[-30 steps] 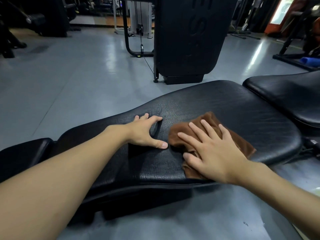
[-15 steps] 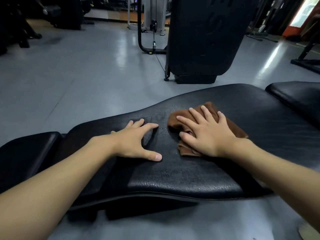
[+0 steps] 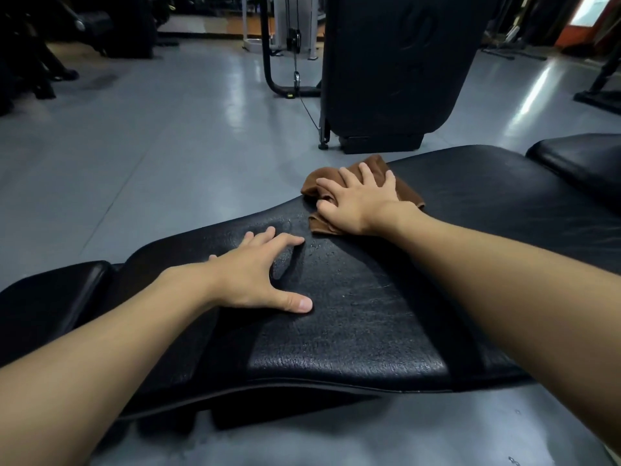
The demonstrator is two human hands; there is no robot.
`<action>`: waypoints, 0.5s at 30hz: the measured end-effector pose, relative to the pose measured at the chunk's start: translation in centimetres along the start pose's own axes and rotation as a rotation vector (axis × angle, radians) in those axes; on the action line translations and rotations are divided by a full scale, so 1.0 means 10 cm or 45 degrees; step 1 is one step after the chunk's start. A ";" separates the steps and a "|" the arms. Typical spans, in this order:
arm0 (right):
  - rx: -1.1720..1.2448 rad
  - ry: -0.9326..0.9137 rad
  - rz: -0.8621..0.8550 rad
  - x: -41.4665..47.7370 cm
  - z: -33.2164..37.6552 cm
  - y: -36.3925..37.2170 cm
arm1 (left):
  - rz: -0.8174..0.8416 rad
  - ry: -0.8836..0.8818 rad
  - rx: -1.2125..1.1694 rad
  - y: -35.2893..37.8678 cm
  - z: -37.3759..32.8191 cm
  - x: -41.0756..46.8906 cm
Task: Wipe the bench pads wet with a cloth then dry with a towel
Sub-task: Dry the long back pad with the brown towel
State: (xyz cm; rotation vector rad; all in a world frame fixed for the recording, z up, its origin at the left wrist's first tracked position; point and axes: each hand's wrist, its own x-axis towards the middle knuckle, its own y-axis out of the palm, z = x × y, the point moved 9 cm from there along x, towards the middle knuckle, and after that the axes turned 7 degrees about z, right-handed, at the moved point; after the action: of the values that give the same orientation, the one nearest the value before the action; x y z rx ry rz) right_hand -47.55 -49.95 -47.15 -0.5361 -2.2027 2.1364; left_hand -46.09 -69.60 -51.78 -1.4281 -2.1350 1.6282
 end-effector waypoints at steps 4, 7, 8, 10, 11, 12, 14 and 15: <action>-0.004 -0.066 -0.031 -0.48 0.06 0.12 | -0.008 0.002 -0.003 0.00 0.00 0.00; -0.036 -0.097 -0.060 -0.98 0.12 0.21 | -0.017 0.008 -0.008 0.00 -0.01 -0.02; -0.059 -0.111 -0.055 -1.17 0.14 0.25 | -0.023 0.005 -0.007 0.00 -0.01 -0.03; -0.100 -0.150 -0.072 -1.55 0.20 0.33 | -0.022 -0.003 -0.007 0.00 -0.03 -0.07; -0.113 -0.180 -0.123 -1.73 0.22 0.34 | -0.017 0.001 -0.006 -0.01 -0.04 -0.09; -0.125 -0.212 -0.159 -1.90 0.25 0.36 | -0.013 0.009 -0.001 -0.04 -0.06 -0.12; -0.161 -0.263 -0.195 -2.10 0.27 0.41 | -0.003 0.005 0.014 -0.09 -0.05 -0.20; -0.163 -0.268 -0.186 -2.12 0.26 0.44 | 0.007 -0.018 0.018 -0.09 -0.01 -0.23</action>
State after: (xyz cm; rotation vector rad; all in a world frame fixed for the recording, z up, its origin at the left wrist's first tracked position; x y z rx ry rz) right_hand -27.29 -58.03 -47.00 -0.1527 -2.4134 2.0736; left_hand -45.34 -71.16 -50.07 -1.4235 -2.1248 1.6570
